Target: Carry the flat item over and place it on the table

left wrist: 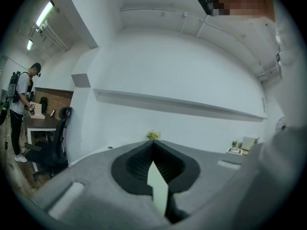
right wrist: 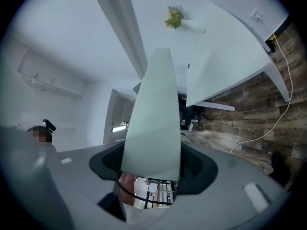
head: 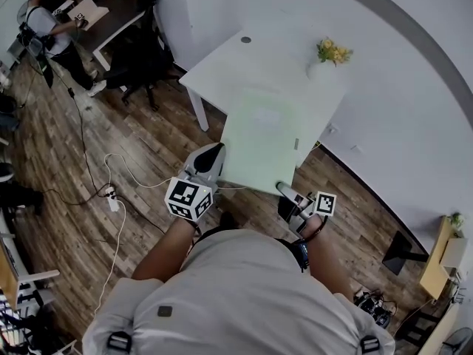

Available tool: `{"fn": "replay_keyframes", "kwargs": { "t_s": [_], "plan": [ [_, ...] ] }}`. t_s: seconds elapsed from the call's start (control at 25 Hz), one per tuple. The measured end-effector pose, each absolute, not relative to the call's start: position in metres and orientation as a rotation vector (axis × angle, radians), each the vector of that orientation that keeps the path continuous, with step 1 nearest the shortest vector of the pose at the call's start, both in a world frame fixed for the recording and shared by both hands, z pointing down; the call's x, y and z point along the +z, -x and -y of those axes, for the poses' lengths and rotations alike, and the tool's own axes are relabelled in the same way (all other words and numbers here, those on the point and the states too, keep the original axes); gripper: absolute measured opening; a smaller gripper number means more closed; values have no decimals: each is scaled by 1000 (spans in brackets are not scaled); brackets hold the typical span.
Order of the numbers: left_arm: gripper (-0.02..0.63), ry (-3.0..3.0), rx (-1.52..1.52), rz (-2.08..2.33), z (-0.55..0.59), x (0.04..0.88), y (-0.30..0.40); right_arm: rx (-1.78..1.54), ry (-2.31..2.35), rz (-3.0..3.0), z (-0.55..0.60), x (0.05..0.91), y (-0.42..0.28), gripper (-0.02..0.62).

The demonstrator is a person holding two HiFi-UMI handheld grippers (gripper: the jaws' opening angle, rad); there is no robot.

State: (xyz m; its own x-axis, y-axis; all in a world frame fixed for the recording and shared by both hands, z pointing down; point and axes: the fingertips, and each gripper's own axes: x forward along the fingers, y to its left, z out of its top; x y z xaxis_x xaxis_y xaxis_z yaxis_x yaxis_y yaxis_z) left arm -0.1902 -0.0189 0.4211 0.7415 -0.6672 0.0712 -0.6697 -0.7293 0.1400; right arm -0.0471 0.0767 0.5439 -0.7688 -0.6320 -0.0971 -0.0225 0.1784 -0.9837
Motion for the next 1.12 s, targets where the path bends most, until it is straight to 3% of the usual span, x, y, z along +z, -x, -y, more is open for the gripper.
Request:
{"fn": "replay_keyframes", "kwargs": {
  "t_s": [0.6,1.12],
  "plan": [
    [0,-2746,33,1094,78,432,212,-1666,616,-1963,-17,550,71,302],
    [0,-2726,48,1206,139,425,172,-1704,537,-2008,58,547,26,304]
  ]
}}
